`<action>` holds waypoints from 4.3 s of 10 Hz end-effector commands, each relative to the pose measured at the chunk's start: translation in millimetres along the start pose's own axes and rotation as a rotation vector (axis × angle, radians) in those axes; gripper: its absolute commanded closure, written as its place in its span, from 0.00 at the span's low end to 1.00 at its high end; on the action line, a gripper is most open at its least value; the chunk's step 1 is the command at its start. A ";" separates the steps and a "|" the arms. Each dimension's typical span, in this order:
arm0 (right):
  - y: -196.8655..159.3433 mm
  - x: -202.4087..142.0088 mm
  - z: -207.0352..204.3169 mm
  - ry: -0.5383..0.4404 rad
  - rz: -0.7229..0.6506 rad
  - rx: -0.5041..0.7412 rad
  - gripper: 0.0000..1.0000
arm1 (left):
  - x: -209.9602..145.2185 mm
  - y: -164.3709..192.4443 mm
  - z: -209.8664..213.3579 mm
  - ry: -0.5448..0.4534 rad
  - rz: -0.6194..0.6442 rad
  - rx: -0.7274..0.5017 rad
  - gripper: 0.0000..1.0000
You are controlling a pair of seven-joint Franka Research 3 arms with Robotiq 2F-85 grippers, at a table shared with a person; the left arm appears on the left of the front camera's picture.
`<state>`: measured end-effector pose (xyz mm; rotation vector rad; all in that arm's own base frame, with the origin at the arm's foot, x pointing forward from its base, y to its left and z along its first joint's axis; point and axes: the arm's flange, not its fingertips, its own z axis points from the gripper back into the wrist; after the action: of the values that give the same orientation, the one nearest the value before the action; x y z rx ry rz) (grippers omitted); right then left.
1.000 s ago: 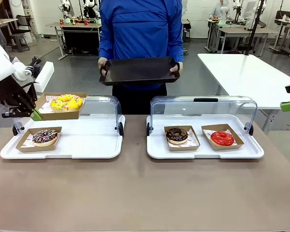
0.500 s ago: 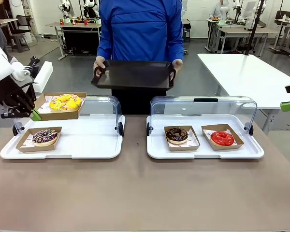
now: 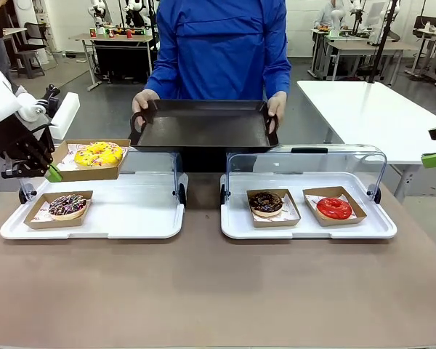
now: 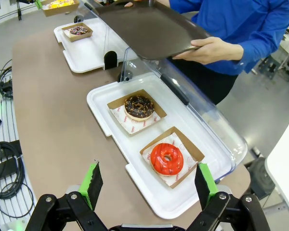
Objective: Provide the desired donut to the person.
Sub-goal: Place the picked Paper togo box onto the Handle tray extended by the person, then pick up and lift the Paper togo box containing the Donut pointed at by the person.
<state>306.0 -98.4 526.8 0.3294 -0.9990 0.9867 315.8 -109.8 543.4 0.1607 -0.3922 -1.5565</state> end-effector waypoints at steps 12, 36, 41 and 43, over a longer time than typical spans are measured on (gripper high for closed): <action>-1.4 -0.3 -1.9 -0.021 -0.002 0.007 0.00 | 59.9 78.1 12.1 0.055 0.032 -0.039 0.99; -1.4 -0.3 -1.9 -0.021 -0.002 0.007 0.00 | 121.1 221.2 -85.8 0.013 -0.031 -0.202 0.00; -1.4 -0.3 -1.9 -0.021 -0.002 0.007 0.00 | 117.2 207.5 -82.2 -0.009 -0.036 -0.252 0.00; -1.4 -0.3 -1.9 -0.021 -0.002 0.007 0.00 | 110.9 201.7 -80.5 -0.026 -0.029 -0.264 0.00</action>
<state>305.9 -98.4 526.9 0.3294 -0.9988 0.9871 538.1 -237.3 553.5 -0.0273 -0.1941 -1.6083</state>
